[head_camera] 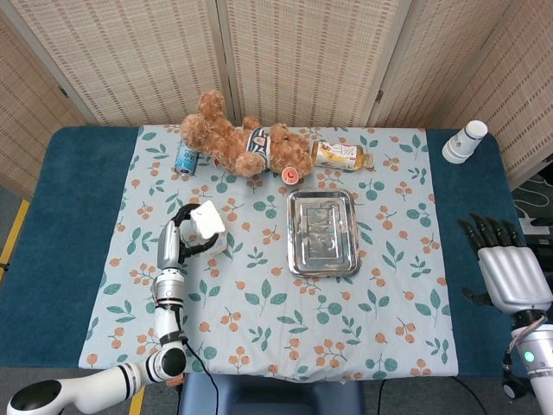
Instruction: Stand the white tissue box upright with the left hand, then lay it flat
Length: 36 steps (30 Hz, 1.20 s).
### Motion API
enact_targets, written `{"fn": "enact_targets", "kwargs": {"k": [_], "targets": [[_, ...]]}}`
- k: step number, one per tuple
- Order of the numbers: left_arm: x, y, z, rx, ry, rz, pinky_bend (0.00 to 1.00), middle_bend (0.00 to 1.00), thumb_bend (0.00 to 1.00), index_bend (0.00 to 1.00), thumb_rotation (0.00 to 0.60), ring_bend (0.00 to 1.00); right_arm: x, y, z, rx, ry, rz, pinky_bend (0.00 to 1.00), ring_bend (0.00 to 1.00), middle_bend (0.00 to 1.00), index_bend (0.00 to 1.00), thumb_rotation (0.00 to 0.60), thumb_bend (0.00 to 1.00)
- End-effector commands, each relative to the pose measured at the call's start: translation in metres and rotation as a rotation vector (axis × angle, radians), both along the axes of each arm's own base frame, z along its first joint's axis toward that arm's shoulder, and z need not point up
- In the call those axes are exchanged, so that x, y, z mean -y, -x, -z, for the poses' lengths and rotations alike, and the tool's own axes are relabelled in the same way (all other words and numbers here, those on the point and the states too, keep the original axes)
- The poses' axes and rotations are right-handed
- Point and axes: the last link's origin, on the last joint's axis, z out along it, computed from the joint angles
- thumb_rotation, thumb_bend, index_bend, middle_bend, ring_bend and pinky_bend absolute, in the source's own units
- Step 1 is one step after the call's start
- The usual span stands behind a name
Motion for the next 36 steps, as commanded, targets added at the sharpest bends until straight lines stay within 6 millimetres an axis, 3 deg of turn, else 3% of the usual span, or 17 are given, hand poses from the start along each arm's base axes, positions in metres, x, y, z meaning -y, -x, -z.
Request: {"fn": "enact_targets", "kwargs": {"k": [1,3,5,9,19,29,33,36], "targets": [[0.0,0.003,-0.002,-0.017,0.014,0.021,0.14,0.34,0.17,0.21,0.6,0.14,0.0,0.0,0.0,-0.002,0.002,0.001,0.0,0.0,0.0,0.07,0.6,0.12],[-0.001,0.003,-0.004,-0.019,0.022,0.037,0.12,0.23,0.15,0.07,0.6,0.06,0.0,0.0,0.0,-0.003,0.003,0.003,0.0,0.0,0.0,0.07,0.6,0.12],[-0.003,0.001,-0.008,-0.025,0.027,0.05,0.09,0.13,0.14,0.01,0.6,0.01,0.0,0.0,0.0,-0.003,0.003,0.004,0.0,0.0,0.0,0.07,0.6,0.12],[-0.007,-0.002,-0.017,-0.029,0.026,0.059,0.05,0.01,0.14,0.0,0.6,0.0,-0.001,0.0,0.0,-0.004,0.002,0.004,0.0,0.0,0.0,0.07,0.6,0.12],[-0.006,-0.007,-0.036,-0.03,0.029,0.082,0.04,0.0,0.14,0.0,0.6,0.0,-0.002,-0.002,-0.001,0.002,0.003,0.0,0.0,0.0,0.0,0.07,0.6,0.12],[0.004,-0.023,-0.074,-0.14,0.051,0.163,0.03,0.0,0.13,0.0,0.6,0.0,-0.002,-0.002,-0.003,0.01,0.014,-0.002,0.0,0.0,0.0,0.07,0.6,0.12],[0.004,-0.04,-0.092,-0.272,0.094,0.207,0.03,0.0,0.13,0.0,0.6,0.0,-0.002,-0.003,-0.006,0.012,0.021,-0.005,0.0,0.0,0.0,0.07,0.6,0.12],[0.004,-0.054,-0.104,-0.488,0.157,0.211,0.03,0.0,0.14,0.0,0.6,0.0,-0.003,-0.006,-0.009,0.017,0.035,-0.018,0.0,0.0,0.0,0.07,0.6,0.12]]}}
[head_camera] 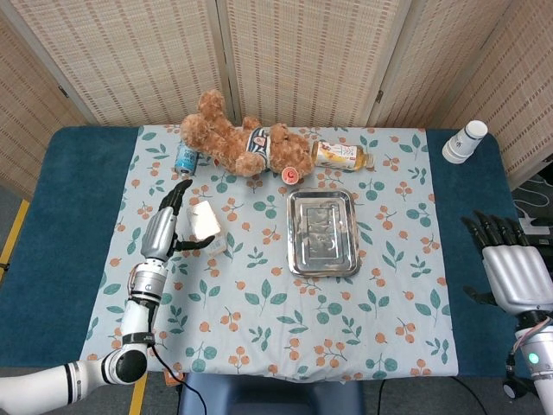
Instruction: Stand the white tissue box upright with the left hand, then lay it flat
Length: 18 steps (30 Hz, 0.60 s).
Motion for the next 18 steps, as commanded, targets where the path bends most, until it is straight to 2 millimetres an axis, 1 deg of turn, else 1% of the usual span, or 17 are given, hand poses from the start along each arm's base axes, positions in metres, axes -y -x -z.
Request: {"fn": "enact_targets", "kwargs": {"k": [1,5,9,15,18], "targets": [[0.002,-0.024,-0.022,-0.333,0.085,0.018,0.03,0.0,0.14,0.0,0.6,0.0,-0.001,-0.003,-0.003,0.003,0.016,-0.015,0.0,0.0,0.0,0.07,0.6,0.12],[0.011,-0.05,-0.032,-0.575,0.207,-0.05,0.03,0.0,0.14,0.0,0.6,0.0,-0.003,-0.005,-0.007,0.006,0.043,-0.038,0.0,0.0,0.0,0.07,0.6,0.12],[0.013,-0.068,-0.027,-0.756,0.243,-0.095,0.03,0.0,0.14,0.0,0.6,0.0,-0.004,-0.004,-0.007,0.006,0.043,-0.035,0.0,0.0,0.0,0.07,0.6,0.12],[0.005,-0.077,-0.001,-0.862,0.274,-0.176,0.03,0.0,0.14,0.0,0.6,0.0,-0.003,-0.003,-0.008,0.005,0.046,-0.033,0.0,0.0,0.0,0.07,0.6,0.12],[0.0,-0.087,0.002,-0.886,0.272,-0.188,0.03,0.0,0.14,0.0,0.6,0.0,-0.001,0.0,-0.01,0.006,0.054,-0.02,0.0,0.0,0.0,0.07,0.6,0.12]]}}
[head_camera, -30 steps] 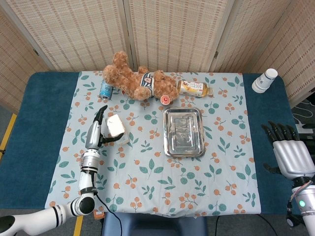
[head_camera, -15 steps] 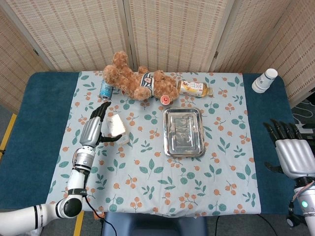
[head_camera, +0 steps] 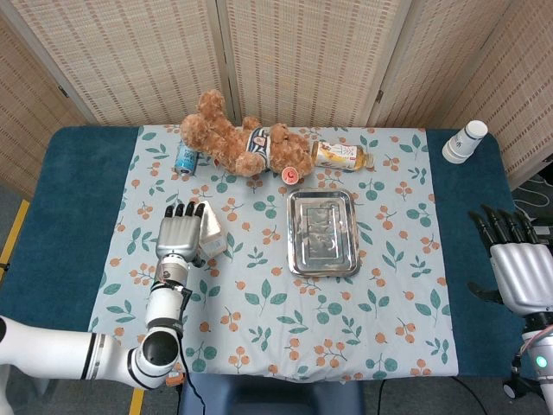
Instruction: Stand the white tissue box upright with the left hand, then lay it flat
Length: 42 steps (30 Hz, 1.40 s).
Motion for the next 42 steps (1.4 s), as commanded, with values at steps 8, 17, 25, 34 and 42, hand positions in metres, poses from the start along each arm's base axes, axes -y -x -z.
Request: {"fn": "enact_targets", "kwargs": {"k": [8,17,25,34,42], "targets": [[-0.018,-0.034,0.006,-0.11,-0.053,0.007,0.03,0.0,0.14,0.0,0.6,0.0,0.003,0.002,-0.001,0.006,0.001,0.015,0.0,0.0,0.0,0.07,0.6,0.12],[-0.028,-0.04,0.013,-0.097,-0.037,-0.054,0.04,0.0,0.14,0.0,0.6,0.0,0.004,0.003,-0.002,0.016,-0.01,0.024,0.0,0.0,0.0,0.07,0.6,0.12],[-0.029,-0.047,0.019,-0.072,-0.044,-0.045,0.05,0.0,0.14,0.0,0.6,0.0,0.004,0.002,-0.004,0.024,-0.009,0.021,0.0,0.0,0.0,0.07,0.6,0.12],[-0.032,-0.048,0.031,-0.098,-0.03,-0.048,0.05,0.0,0.14,0.0,0.6,0.0,0.004,0.003,-0.003,0.025,-0.018,0.021,0.0,0.0,0.0,0.07,0.6,0.12],[-0.038,-0.044,0.036,-0.128,-0.024,-0.053,0.05,0.01,0.14,0.0,0.6,0.0,0.005,0.004,-0.004,0.024,-0.013,0.026,0.0,0.0,0.0,0.07,0.6,0.12]]}}
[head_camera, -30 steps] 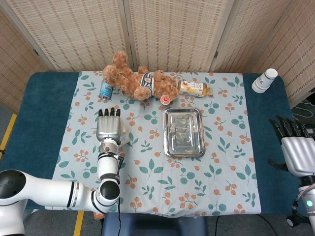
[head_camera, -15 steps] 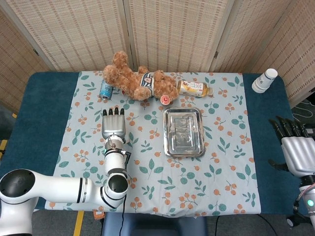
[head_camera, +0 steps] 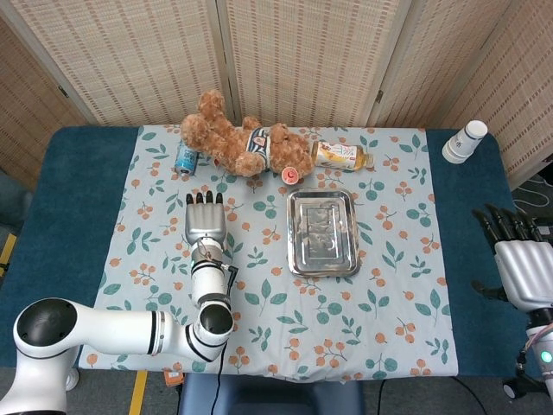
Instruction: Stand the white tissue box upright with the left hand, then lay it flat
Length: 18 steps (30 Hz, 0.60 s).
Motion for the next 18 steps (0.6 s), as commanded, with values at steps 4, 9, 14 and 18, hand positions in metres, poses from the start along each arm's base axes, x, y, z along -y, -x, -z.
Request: {"fn": "enact_targets", "kwargs": {"k": [4,9,14,18], "targets": [[-0.005,0.002,-0.001,-0.011,-0.01,-0.011,0.05,0.01,0.14,0.0,0.6,0.0,0.0,-0.001,0.002,-0.006,-0.009,-0.001,0.0,0.0,0.0,0.07,0.6,0.12],[-0.009,0.004,-0.001,-0.006,-0.02,-0.032,0.05,0.03,0.14,0.0,0.6,0.0,0.0,0.0,0.004,-0.012,-0.015,0.002,0.0,0.0,0.0,0.07,0.6,0.12],[-0.012,0.001,-0.002,0.017,-0.03,-0.041,0.05,0.04,0.14,0.0,0.6,0.0,0.0,0.0,0.005,-0.015,-0.014,0.003,0.0,0.0,0.0,0.07,0.6,0.12],[-0.014,0.0,-0.001,0.022,-0.033,-0.044,0.06,0.05,0.14,0.0,0.6,0.0,0.0,0.0,0.005,-0.017,-0.013,0.003,0.0,0.0,0.0,0.07,0.6,0.12]]}}
